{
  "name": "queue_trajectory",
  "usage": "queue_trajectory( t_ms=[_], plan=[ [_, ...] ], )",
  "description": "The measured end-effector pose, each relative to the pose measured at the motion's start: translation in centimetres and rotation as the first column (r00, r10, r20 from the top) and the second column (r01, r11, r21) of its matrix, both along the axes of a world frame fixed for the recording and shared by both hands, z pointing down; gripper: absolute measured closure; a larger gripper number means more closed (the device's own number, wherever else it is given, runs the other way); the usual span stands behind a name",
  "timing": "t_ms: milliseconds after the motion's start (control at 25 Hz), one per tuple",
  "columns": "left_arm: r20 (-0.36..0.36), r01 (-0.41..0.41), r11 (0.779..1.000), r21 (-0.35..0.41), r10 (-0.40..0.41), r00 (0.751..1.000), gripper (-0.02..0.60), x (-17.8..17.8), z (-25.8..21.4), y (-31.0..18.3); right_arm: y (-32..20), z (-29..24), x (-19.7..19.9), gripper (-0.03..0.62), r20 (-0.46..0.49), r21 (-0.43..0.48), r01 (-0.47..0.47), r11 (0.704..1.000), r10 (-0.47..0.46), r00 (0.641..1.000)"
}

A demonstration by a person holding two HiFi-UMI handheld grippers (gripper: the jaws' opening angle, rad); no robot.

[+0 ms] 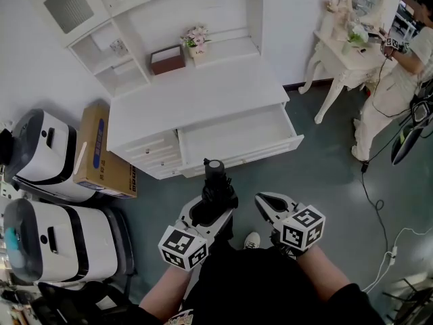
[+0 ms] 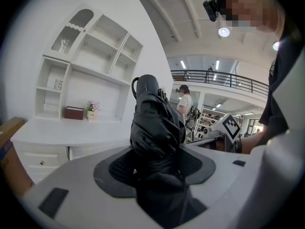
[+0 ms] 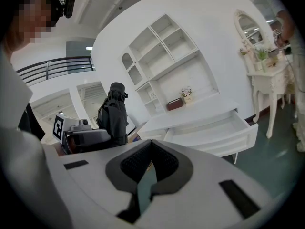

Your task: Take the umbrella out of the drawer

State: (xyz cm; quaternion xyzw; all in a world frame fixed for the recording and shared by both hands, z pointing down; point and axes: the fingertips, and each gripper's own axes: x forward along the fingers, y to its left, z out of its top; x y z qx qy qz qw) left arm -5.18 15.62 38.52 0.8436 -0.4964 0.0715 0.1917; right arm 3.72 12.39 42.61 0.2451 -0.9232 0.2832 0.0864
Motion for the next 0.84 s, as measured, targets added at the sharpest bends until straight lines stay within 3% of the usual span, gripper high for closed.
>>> queue_trajectory(
  t_ms=[840],
  plan=[
    [-0.001, 0.013, 1.0, -0.011, -0.013, 1.0, 0.33, -0.7, 0.7, -0.8, -1.7, 0.2, 0.5, 0.592, -0.001, 0.001, -0.037, 0.999, 0.037, 0.999]
  ],
)
